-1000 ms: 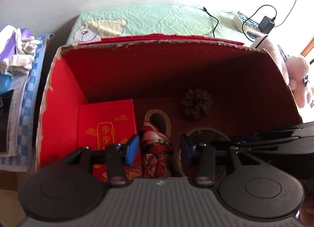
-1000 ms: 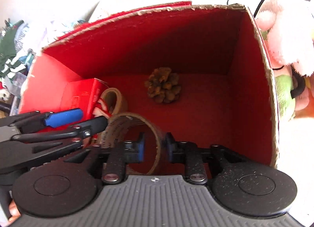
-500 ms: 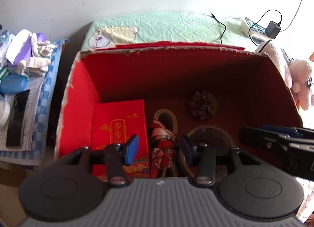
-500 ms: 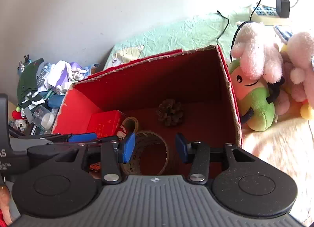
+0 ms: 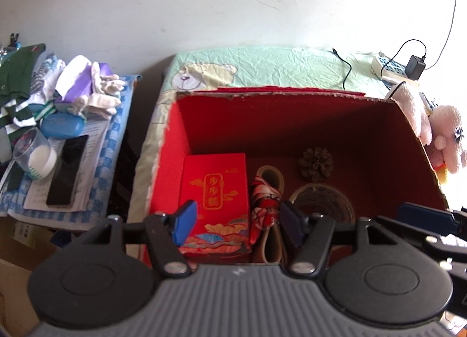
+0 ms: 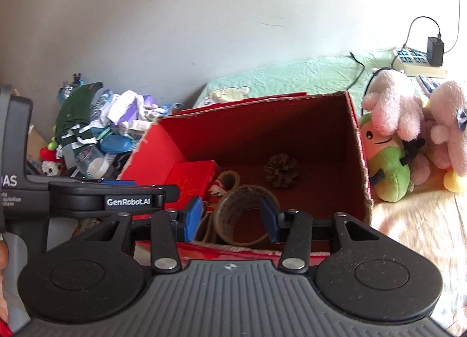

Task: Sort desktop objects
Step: 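Open the right tool to release the tape roll and withdraw, then lower the right tool to the orange gourd toy and close on its neck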

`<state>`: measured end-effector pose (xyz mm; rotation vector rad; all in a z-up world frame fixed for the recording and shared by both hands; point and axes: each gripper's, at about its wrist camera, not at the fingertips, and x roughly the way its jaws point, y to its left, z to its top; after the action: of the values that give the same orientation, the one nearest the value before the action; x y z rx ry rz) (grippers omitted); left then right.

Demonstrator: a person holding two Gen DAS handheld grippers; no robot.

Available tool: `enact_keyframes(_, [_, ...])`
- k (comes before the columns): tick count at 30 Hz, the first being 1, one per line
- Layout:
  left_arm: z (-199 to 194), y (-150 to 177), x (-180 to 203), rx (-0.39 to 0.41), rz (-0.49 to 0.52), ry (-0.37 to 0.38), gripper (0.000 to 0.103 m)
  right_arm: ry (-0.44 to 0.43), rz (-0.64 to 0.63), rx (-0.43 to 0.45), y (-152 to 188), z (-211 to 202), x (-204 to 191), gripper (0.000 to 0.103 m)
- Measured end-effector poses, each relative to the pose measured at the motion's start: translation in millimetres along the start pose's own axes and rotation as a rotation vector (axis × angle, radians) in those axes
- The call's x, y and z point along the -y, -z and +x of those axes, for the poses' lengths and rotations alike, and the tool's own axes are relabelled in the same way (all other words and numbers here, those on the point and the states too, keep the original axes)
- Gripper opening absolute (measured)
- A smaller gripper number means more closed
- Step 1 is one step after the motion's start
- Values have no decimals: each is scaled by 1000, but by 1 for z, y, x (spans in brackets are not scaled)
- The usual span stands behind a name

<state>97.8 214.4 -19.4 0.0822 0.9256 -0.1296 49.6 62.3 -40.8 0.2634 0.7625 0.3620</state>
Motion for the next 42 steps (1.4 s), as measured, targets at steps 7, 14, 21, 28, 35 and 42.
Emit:
enact_keyframes(7, [-21, 18, -9, 23, -45, -44, 82, -109, -30, -17, 12, -8, -11, 48])
enact_keyframes(14, [-33, 44, -19, 14, -83, -94, 85, -193, -55, -90, 29, -5, -20, 47])
enact_keyframes(21, [-27, 71, -30, -54, -129, -129, 84, -221, -27, -216, 50, 13, -21, 47])
enact_keyframes(28, [-7, 87, -39, -146, -156, -114, 86, -229, 59, -310, 62, 27, -13, 47])
enact_keyframes(35, [9, 114, -43, -207, -140, -37, 82, -215, 118, -353, 66, 37, -8, 47])
enact_keyframes(42, [21, 127, -43, -246, -147, 109, 72, -198, 154, -375, 70, 49, -4, 47])
